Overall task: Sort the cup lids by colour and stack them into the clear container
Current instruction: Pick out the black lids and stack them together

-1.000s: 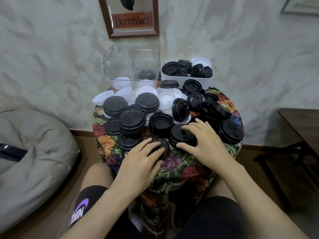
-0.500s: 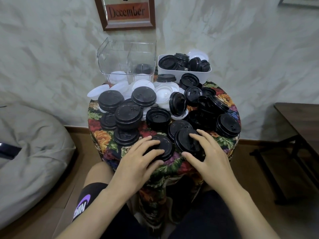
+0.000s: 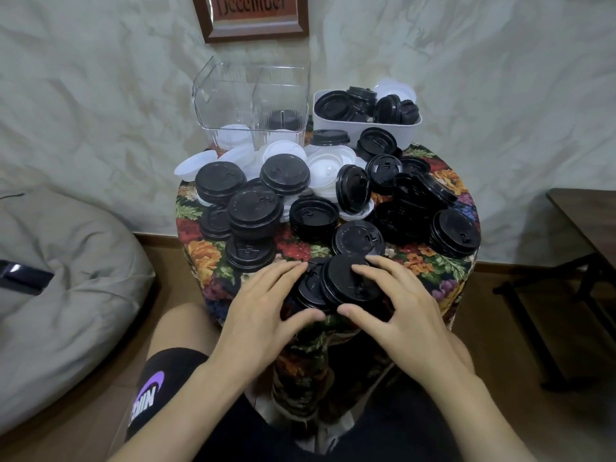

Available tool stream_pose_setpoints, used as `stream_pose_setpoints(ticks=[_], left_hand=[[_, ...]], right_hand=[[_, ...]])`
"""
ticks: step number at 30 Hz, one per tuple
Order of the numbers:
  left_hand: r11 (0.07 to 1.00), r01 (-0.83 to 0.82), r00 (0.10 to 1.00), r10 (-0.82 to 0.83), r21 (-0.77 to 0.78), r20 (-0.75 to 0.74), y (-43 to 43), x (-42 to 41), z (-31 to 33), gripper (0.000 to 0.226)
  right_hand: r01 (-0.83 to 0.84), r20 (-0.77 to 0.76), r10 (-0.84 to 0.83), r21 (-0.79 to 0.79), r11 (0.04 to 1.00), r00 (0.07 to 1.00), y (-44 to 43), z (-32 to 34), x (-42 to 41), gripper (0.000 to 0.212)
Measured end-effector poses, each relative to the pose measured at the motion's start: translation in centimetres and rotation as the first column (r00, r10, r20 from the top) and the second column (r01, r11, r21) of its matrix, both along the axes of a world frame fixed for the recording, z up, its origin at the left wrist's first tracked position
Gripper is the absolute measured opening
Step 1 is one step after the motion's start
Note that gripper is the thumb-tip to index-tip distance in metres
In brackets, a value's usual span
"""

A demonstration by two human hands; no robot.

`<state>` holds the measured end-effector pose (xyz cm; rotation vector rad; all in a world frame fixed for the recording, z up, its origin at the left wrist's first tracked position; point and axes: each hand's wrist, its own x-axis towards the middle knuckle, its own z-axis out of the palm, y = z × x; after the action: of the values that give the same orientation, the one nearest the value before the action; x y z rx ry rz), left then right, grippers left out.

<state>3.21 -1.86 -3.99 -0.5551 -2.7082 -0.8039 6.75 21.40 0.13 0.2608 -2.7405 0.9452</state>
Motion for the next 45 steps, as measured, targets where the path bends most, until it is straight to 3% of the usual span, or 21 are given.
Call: stream_pose_setpoints(ticks=[9,24,32,45], left_hand=[[0.992,0.055,0.998,-0.051,0.11,-0.039,-0.9,0.7,-0.2,0.058],[0.989,0.02,0.994,-0.004,0.143,-0.112,-0.5,-0.2,-1.1,0.063],[0.981,-0.005,0.998,0.018,0.195,-0.065,-0.3,-0.1,-0.4,0.059],[0.994,0.016,0.999,-0.011,0.112,-0.042,-0.5,0.0,-0.2,0.062]], right_hand=[[-0.026,0.015,0.025,0.048,0.999,1.0,-2.0,-0.8,-0.5,0.069],[-0.05,0.098,0.04,0.097,0.994,0.994,-2.4,-0.6,-0.6,0.075],[-0.045,0.098,0.039,0.054,0.998,0.994,-2.2,-0.9,-0.7,0.071],[-0.063,0.109,0.054,0.081,0.995,0.993,-2.0,-1.1,-1.0,0.068]])
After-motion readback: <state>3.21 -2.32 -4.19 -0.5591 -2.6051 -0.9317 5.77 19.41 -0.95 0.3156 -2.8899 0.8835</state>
